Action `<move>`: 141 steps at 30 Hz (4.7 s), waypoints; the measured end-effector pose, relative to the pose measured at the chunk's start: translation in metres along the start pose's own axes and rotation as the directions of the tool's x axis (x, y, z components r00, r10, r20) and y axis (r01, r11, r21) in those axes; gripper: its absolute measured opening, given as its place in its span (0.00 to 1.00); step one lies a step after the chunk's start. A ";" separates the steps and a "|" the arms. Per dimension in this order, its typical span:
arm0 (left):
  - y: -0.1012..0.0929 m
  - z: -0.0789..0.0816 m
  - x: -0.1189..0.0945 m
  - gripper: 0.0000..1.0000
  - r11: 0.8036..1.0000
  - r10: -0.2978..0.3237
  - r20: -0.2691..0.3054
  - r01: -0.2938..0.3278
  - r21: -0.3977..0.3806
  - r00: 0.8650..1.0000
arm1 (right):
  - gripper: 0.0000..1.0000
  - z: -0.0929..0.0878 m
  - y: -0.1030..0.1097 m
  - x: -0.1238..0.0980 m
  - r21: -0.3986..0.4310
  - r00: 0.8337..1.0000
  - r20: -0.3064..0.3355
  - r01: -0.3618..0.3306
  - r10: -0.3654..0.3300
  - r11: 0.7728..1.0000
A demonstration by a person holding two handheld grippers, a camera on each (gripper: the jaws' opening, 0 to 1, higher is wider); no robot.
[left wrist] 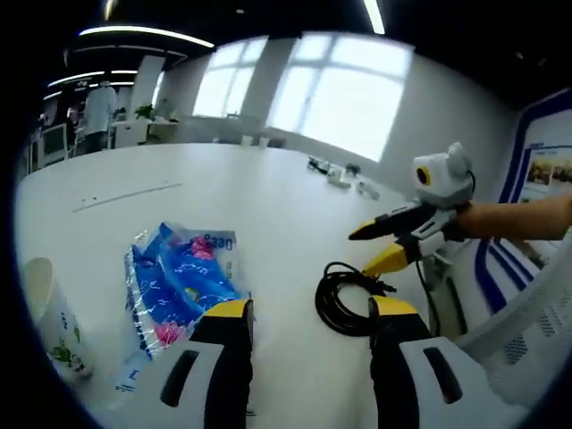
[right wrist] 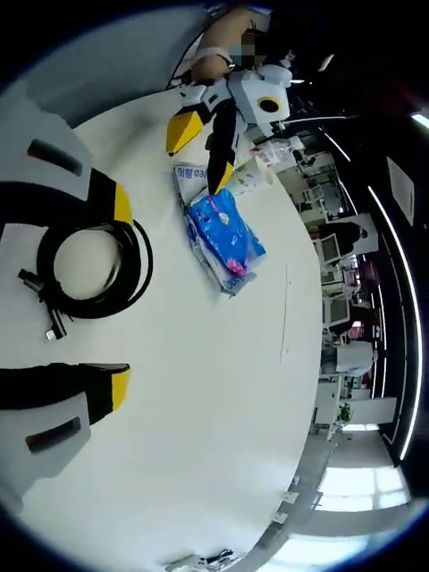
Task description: Arrange the tabletop items into an orderly group along one side of the table until the central work area is clear of visible clutter.
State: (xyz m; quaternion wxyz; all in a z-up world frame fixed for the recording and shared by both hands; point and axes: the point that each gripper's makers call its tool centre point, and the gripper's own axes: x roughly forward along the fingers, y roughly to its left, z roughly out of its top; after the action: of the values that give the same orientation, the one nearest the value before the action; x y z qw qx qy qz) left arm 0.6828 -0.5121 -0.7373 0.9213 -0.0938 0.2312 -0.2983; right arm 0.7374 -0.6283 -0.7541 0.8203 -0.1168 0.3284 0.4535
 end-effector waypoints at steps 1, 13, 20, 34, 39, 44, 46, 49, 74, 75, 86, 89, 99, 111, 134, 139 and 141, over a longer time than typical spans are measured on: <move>0.002 0.002 -0.004 0.50 1.000 0.007 0.011 -0.007 0.008 1.000 | 0.60 0.004 0.001 0.001 -0.008 1.000 0.011 -0.006 0.006 1.000; 0.024 0.000 -0.030 0.65 0.994 0.102 -0.002 -0.102 -0.032 0.995 | 0.68 0.029 0.018 0.013 -0.087 0.999 0.018 -0.050 0.052 0.995; 0.030 -0.006 -0.040 0.72 0.987 0.139 -0.043 -0.142 -0.072 0.989 | 0.79 0.030 0.020 0.013 -0.147 0.997 -0.004 -0.076 0.076 0.986; 0.031 -0.016 -0.051 0.65 0.973 0.185 -0.079 -0.194 -0.122 0.980 | 0.78 0.051 0.023 0.026 -0.192 0.993 0.008 -0.117 0.121 0.974; 0.031 -0.023 -0.052 0.58 0.959 0.197 -0.104 -0.214 -0.185 0.975 | 0.77 0.062 0.025 0.035 -0.210 0.991 0.011 -0.129 0.135 0.969; 0.032 -0.023 -0.053 0.55 0.957 0.207 -0.101 -0.223 -0.184 0.973 | 0.77 0.075 0.030 0.042 -0.236 0.987 0.015 -0.151 0.159 0.960; 0.033 -0.022 -0.053 0.55 0.955 0.213 -0.098 -0.228 -0.190 0.972 | 0.76 0.077 0.031 0.044 -0.252 0.986 0.006 -0.158 0.164 0.955; 0.034 -0.020 -0.053 0.51 0.952 0.216 -0.092 -0.230 -0.204 0.972 | 0.75 0.080 0.034 0.047 -0.265 0.983 -0.001 -0.175 0.181 0.948; 0.039 -0.020 -0.030 0.37 0.883 0.283 -0.064 -0.285 -0.374 0.957 | 0.64 0.118 0.034 0.083 -0.397 0.962 -0.076 -0.271 0.262 0.877; 0.040 -0.020 -0.029 0.37 0.877 0.293 -0.060 -0.293 -0.379 0.954 | 0.63 0.119 0.034 0.085 -0.399 0.961 -0.077 -0.272 0.264 0.876; 0.049 -0.015 -0.026 0.33 0.828 0.357 -0.023 -0.328 -0.455 0.934 | 0.53 0.132 0.042 0.109 -0.448 0.951 -0.099 -0.304 0.292 0.841; 0.051 -0.014 -0.025 0.33 0.818 0.366 -0.013 -0.328 -0.473 0.931 | 0.51 0.133 0.045 0.116 -0.449 0.946 -0.109 -0.322 0.306 0.833; 0.055 -0.015 -0.026 0.31 0.805 0.373 -0.013 -0.331 -0.492 0.928 | 0.43 0.136 0.055 0.137 -0.466 0.935 -0.143 -0.353 0.324 0.811; 0.057 -0.019 -0.027 0.31 0.800 0.372 -0.021 -0.332 -0.499 0.928 | 0.35 0.130 0.058 0.150 -0.468 0.927 -0.177 -0.374 0.330 0.800; 0.054 -0.024 -0.024 0.27 0.799 0.348 -0.027 -0.311 -0.515 0.937 | 0.16 0.121 0.052 0.169 -0.448 0.919 -0.224 -0.393 0.324 0.803; 0.056 -0.023 -0.025 0.27 0.796 0.353 -0.026 -0.314 -0.518 0.935 | 0.10 0.119 0.050 0.171 -0.441 0.919 -0.228 -0.391 0.321 0.808; 0.058 -0.024 -0.025 0.27 0.793 0.356 -0.027 -0.318 -0.519 0.934 | 0.08 0.119 0.049 0.170 -0.439 0.921 -0.228 -0.388 0.317 0.810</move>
State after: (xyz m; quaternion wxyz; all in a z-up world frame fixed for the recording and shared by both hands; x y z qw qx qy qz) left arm 0.6827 -0.4515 -0.7668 0.9082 -0.3047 0.2822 -0.0529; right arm 0.8122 -0.4295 -0.7689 0.6416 -0.2840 0.2810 0.6547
